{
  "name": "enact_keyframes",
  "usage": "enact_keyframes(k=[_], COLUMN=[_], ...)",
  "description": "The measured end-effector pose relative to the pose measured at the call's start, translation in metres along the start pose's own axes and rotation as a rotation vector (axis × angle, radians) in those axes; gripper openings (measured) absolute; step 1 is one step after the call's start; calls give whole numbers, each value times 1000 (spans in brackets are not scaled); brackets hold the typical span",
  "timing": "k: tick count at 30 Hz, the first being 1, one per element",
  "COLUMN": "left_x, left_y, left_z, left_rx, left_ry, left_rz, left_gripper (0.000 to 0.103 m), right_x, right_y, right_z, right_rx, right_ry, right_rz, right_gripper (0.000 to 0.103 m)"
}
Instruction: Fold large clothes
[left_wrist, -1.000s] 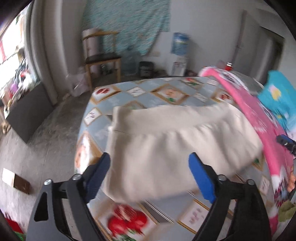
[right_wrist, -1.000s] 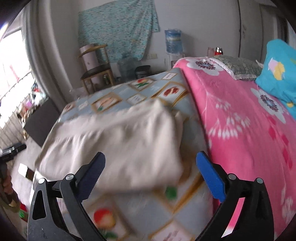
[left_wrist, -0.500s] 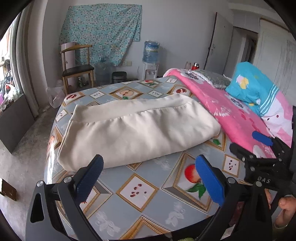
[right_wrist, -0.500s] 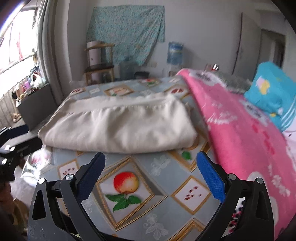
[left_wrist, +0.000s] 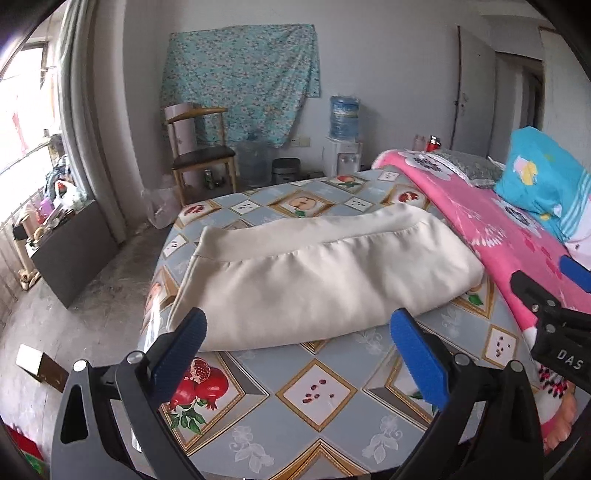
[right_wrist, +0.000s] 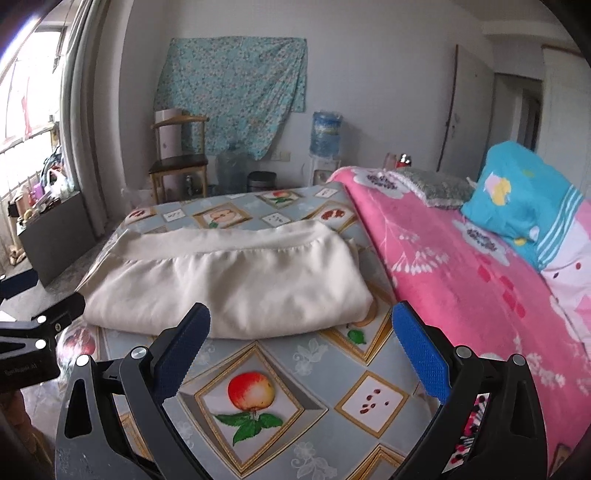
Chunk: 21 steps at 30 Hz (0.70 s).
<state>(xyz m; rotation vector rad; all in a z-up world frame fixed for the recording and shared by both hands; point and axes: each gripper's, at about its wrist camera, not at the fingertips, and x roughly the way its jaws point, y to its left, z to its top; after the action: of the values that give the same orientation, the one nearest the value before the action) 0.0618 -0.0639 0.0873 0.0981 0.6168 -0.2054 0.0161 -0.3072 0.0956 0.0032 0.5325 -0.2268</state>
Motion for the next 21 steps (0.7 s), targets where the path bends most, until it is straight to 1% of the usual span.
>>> enact_keyframes(k=[2,4,7,9,14,18,21], left_x=[1,4,16,24,45,56,61], left_y=[0,0,-3,-4,3,8,11], left_z=[1,3,4,3,-1,-5,-7], left_rx=[-11,-11,5,3,-77,-96,-106], left_ry=[-12,2,64,89,193,241,269], left_rz=[40,51,62,76,78,112,118], left_gripper=[98,98,98,98,98,98,98], right_x=[2,6,18,24,45,55,60], right_y=[-1,-3,-7,-9,-9,-7,-4], right_z=[0,0,-2,-6,-17,-22,-24], right_rx=[10,22,43,57,54,62,60], right_ry=[5,15,68,99,198,246,270], right_rz=[-25,-47,-26,-27,-8,17,31], right_gripper=[96,96,96,96,96,96,96])
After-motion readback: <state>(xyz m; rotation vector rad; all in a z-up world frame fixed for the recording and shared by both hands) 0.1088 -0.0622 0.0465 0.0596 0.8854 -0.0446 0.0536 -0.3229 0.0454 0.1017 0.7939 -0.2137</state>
